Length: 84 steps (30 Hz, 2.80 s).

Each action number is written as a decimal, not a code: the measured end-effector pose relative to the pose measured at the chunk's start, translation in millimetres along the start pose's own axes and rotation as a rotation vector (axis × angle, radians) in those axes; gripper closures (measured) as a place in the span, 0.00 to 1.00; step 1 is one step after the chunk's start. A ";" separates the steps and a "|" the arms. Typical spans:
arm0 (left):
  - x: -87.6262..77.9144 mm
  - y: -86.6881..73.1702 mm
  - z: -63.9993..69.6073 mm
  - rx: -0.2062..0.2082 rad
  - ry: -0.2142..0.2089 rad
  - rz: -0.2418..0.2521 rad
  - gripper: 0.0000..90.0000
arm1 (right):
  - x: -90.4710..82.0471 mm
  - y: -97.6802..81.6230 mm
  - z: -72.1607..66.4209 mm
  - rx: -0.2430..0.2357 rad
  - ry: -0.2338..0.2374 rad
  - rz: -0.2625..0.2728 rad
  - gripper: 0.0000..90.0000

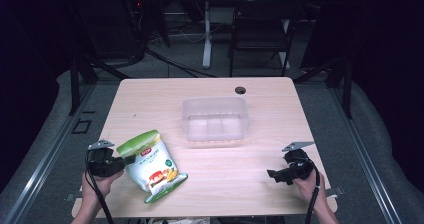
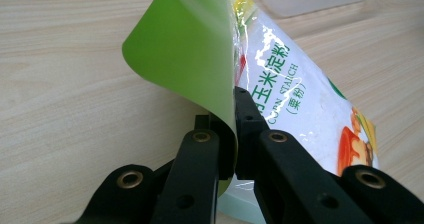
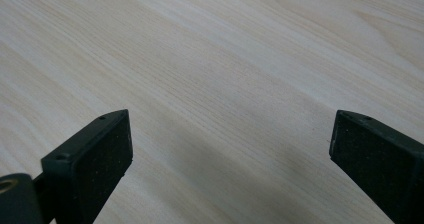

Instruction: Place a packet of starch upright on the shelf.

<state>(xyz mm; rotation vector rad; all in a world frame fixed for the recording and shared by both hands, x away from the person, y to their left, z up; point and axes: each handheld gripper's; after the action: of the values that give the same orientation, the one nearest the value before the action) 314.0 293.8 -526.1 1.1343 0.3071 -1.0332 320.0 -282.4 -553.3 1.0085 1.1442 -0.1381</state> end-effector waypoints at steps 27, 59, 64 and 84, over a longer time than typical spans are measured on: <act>-16.1 10.6 18.2 0.042 -0.034 0.060 1.00 | -0.9 -0.1 0.3 -0.001 0.002 -0.004 0.03; -42.8 27.1 54.2 0.121 -0.106 0.141 1.00 | -1.0 -1.5 0.9 0.003 -0.009 -0.007 0.03; -47.5 37.5 54.6 0.134 -0.091 0.143 1.00 | -0.9 -1.5 0.7 0.005 -0.010 -0.004 0.03; -61.8 82.4 49.9 0.112 -0.071 0.209 1.00 | -1.5 -1.0 0.8 0.005 -0.013 -0.003 0.03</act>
<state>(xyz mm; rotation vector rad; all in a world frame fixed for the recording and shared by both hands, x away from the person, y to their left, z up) 333.5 286.9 -413.5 1.2003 0.0722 -0.9119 319.3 -284.1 -552.7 1.0084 1.1341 -0.1498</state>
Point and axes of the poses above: each handheld gripper's, and its own axes: x roughly forward along the jaws, y roughly out of its top, z roughly to its right, and after that the axes turned 13 degrees about -x, right-handed
